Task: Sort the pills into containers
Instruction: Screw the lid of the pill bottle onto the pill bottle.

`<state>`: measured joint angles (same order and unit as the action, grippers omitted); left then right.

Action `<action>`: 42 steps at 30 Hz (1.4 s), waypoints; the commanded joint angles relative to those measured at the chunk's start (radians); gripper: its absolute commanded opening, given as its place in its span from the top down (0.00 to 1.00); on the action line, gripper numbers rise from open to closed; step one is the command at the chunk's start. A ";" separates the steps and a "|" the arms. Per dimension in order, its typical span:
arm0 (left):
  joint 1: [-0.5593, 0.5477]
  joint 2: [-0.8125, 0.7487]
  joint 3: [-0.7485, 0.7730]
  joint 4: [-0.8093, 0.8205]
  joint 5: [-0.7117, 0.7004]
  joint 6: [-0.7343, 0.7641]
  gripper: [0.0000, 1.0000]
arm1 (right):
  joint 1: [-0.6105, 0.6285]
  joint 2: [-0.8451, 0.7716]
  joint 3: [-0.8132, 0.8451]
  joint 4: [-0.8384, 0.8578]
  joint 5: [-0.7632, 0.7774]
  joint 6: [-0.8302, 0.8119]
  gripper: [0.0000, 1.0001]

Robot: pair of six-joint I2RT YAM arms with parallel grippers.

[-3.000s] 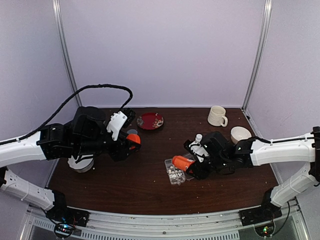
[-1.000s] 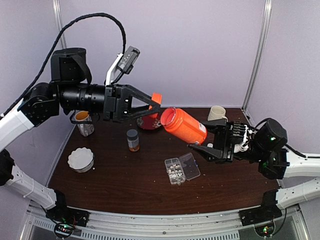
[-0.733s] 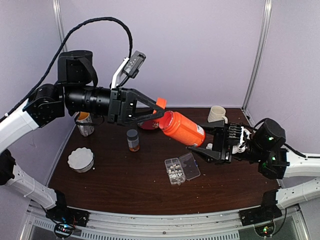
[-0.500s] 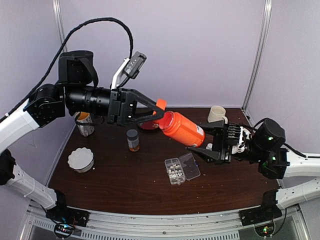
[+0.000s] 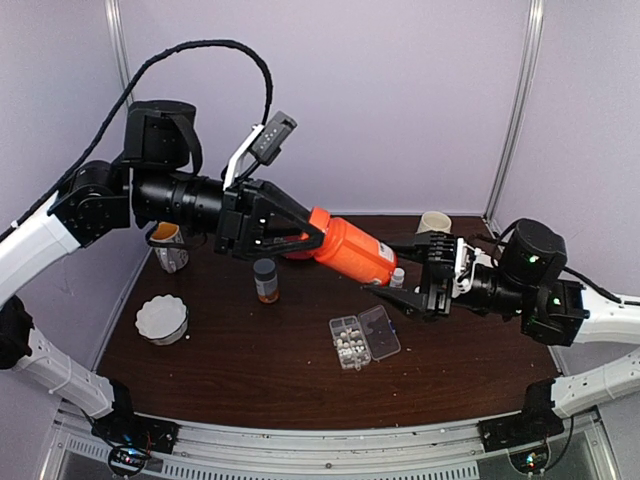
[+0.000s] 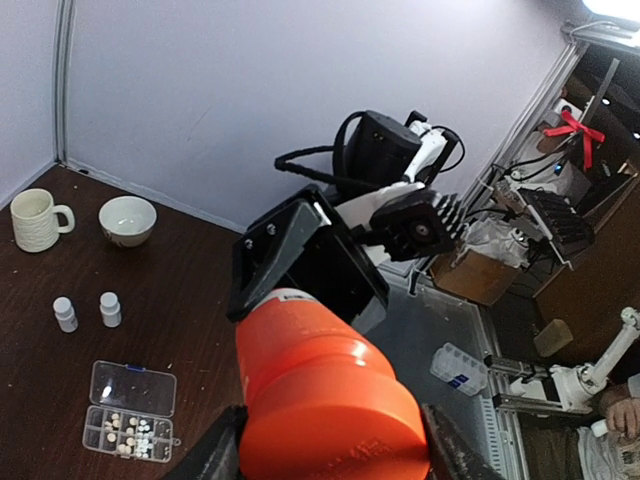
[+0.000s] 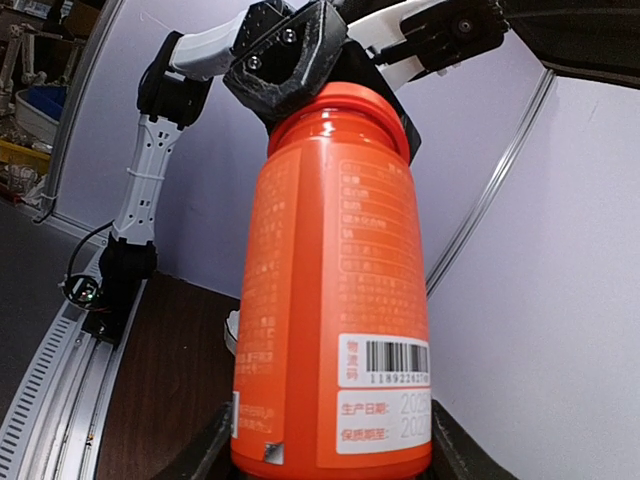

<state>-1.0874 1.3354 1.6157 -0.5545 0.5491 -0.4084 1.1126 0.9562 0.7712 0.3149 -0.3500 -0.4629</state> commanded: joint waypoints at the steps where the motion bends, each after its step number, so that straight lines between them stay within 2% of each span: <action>1: -0.019 0.039 0.037 -0.089 -0.086 0.058 1.00 | 0.022 0.026 0.061 -0.121 0.159 -0.056 1.00; 4: -0.019 0.068 0.076 -0.168 -0.144 0.054 1.00 | 0.038 0.025 0.080 -0.154 0.208 -0.069 1.00; 8: -0.018 0.122 0.129 -0.226 -0.141 0.016 1.00 | 0.076 0.046 0.136 -0.217 0.326 -0.122 1.00; 12: -0.017 0.146 0.118 -0.201 -0.130 -0.031 1.00 | 0.114 0.047 0.105 -0.125 0.412 -0.157 1.00; 16: 0.001 0.173 0.142 -0.257 -0.120 -0.068 1.00 | 0.128 0.036 0.088 -0.065 0.460 -0.175 1.00; 20: 0.012 0.153 0.130 -0.289 -0.200 -0.100 1.00 | 0.132 0.011 0.069 -0.030 0.464 -0.178 1.00; 25: 0.014 0.127 0.090 -0.280 -0.284 -0.137 1.00 | 0.161 0.019 0.055 0.007 0.489 -0.192 1.00; 37: 0.037 0.142 0.041 -0.275 -0.300 -0.248 1.00 | 0.261 0.046 0.005 0.204 0.639 -0.312 1.00; 39: 0.040 0.135 0.016 -0.236 -0.271 -0.251 1.00 | 0.261 0.051 0.007 0.197 0.628 -0.294 1.00; 42: 0.039 0.112 -0.045 -0.081 -0.136 -0.221 1.00 | 0.248 0.052 0.018 0.149 0.522 -0.240 1.00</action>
<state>-1.0584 1.4246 1.6634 -0.7502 0.3473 -0.6308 1.3434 1.0199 0.7506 0.2665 0.3183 -0.7395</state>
